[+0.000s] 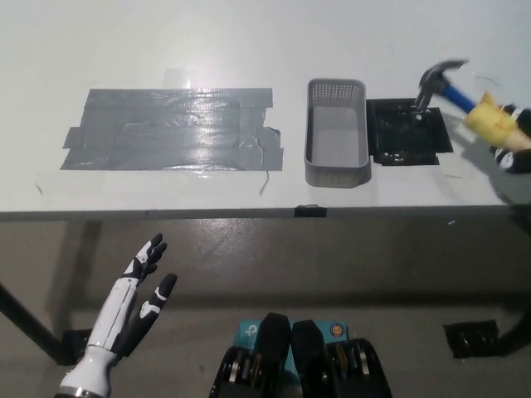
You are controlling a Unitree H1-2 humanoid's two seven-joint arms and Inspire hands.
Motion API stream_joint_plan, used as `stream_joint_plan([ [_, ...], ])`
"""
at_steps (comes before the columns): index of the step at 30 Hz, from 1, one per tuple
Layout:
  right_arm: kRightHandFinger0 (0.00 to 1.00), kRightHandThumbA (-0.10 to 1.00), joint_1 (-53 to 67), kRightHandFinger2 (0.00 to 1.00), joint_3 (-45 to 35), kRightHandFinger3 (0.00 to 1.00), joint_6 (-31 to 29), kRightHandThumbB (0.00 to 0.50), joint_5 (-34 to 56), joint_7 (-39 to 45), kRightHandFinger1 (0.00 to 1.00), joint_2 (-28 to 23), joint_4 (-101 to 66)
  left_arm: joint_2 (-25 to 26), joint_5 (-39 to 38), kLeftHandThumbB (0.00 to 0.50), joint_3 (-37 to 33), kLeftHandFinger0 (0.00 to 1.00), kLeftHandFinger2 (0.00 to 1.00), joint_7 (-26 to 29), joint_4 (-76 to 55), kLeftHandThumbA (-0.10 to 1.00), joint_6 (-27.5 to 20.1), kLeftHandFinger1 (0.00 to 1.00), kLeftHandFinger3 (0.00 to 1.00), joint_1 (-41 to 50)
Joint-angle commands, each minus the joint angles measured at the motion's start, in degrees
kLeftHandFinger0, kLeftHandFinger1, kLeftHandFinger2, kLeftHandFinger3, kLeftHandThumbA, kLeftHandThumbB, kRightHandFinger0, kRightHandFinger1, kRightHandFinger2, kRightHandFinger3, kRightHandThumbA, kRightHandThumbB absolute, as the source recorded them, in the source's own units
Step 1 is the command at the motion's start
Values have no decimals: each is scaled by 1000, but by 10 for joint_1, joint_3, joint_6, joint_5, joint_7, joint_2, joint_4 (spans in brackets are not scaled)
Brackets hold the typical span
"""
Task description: The robot picks the hammer with right hand and hits the black area on the desk and places it back.
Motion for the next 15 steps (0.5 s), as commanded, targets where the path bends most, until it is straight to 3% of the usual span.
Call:
stream_joint_plan([
  [1, 304, -100, -101, 966, -76, 1000, 36, 53, 43, -48, 683, -25, -58, 5, 0, 0, -4, 1000, 1000, 0, 0, 930, -26, 1000, 1000, -8],
  [3, 300, -100, -119, 1000, -100, 1000, 39, 43, 63, -43, 696, -21, -44, 5, 0, 0, -4, 1000, 1000, 0, -3, 928, -23, 1000, 1000, -6],
  [10, 309, -100, -120, 997, -116, 1000, 28, 88, 65, -39, 718, -4, -37, 5, 0, 0, -4, 1000, 1000, -1, -4, 924, -19, 1000, 1000, -9],
  [13, 217, -100, -109, 896, -101, 1000, 14, 74, 58, -38, 597, -1, -42, 4, 1, 0, -5, 1000, 1000, -1, -4, 925, -19, 1000, 1000, -11],
  [15, 194, -100, -92, 929, -92, 1000, 3, 109, 66, -32, 603, 13, -41, 7, -2, 0, -3, 1000, 1000, -4, -8, 930, -15, 1000, 1000, -8],
])
